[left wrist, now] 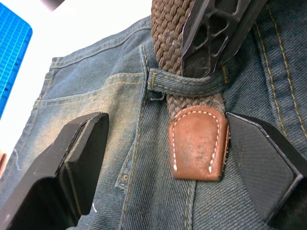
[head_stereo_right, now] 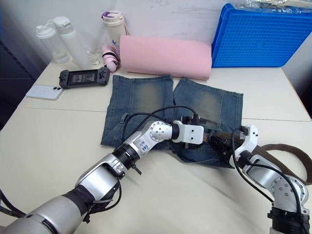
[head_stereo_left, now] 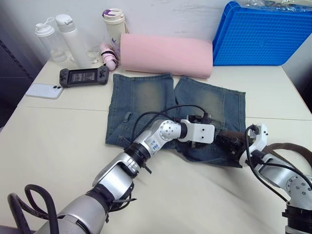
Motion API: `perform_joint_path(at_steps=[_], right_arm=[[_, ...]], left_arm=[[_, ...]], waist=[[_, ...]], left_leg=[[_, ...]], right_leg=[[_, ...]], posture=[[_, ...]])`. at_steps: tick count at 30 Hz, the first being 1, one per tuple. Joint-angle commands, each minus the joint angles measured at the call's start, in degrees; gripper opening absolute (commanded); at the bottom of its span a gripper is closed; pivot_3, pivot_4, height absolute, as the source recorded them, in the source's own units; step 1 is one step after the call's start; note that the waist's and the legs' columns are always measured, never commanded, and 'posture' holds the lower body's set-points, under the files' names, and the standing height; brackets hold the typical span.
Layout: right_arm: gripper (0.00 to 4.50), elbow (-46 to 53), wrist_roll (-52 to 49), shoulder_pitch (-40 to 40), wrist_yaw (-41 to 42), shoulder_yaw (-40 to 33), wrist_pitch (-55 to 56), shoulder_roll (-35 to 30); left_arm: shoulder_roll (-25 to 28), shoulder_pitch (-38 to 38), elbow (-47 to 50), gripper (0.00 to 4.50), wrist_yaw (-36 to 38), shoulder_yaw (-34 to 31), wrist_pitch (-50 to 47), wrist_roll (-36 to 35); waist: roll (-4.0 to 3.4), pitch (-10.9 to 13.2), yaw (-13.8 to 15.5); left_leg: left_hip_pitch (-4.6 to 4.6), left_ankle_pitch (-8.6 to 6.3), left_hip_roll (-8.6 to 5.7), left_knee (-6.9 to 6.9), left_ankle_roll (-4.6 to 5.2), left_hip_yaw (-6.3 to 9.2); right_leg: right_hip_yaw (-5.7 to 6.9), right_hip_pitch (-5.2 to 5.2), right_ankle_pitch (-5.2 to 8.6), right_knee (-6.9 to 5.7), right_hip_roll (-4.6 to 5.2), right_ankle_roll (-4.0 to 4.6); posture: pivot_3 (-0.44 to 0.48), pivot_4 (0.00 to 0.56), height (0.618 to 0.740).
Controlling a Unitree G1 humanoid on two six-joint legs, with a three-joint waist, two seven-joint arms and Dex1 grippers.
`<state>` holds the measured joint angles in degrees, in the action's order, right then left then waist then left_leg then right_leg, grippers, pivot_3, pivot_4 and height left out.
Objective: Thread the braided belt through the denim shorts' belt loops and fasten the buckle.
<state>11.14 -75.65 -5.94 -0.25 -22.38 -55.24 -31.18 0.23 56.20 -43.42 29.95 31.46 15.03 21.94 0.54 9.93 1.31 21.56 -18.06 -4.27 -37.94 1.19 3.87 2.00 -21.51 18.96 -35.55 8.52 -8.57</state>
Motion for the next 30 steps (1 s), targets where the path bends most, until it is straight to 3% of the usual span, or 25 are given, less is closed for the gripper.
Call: perform_joint_path(at_steps=[1,16,24,28,30], right_arm=[[0.0,0.0,1.4,0.9,-0.1,0.6,-0.9,0.4],[0.0,-0.1,2.8,0.1,-0.1,0.9,-1.1,2.4],[0.0,-0.4,3.1,-0.3,-0.2,0.4,-1.2,2.9],[0.0,-0.1,3.1,-0.2,-0.4,0.3,-1.1,3.2],[0.0,-0.1,3.1,-0.1,-0.4,0.3,-1.1,3.3]], left_arm=[[2.2,2.1,0.7,4.17,-2.9,-2.5,1.4,0.9],[6.8,2.0,6.9,4.17,-13.5,2.7,6.5,15.1],[8.7,0.2,9.4,4.17,-15.4,3.3,7.7,17.3],[8.5,-0.8,9.8,2.98,-15.1,3.8,9.2,16.8],[8.3,-1.0,9.5,2.02,-14.7,4.0,10.0,16.8]], waist=[[0.0,0.0,0.0],[-0.01,0.0,-0.1],[-0.01,0.0,0.0],[-0.01,0.0,0.0],[-0.01,0.0,0.0]], left_leg=[[0.0,0.0,0.0,0.0,0.0,0.0],[0.0,0.0,0.01,0.01,-0.01,-0.01],[0.0,-0.01,0.0,0.02,-0.02,0.0],[0.0,-0.01,0.0,0.02,-0.02,0.0],[0.0,-0.01,0.0,0.02,-0.02,0.01]], right_leg=[[0.0,-0.01,0.0,0.0,0.0,0.0],[-0.02,-0.04,0.0,-0.02,0.0,0.0],[-0.02,-0.06,0.0,-0.06,0.0,0.0],[-0.02,-0.06,0.0,-0.06,0.0,0.0],[-0.02,-0.06,0.0,-0.06,0.0,0.0]], posture=[[0.0,0.15,0.74],[0.0,0.15,0.74],[0.0,0.15,0.74],[0.0,0.15,0.74],[0.0,0.15,0.74]])
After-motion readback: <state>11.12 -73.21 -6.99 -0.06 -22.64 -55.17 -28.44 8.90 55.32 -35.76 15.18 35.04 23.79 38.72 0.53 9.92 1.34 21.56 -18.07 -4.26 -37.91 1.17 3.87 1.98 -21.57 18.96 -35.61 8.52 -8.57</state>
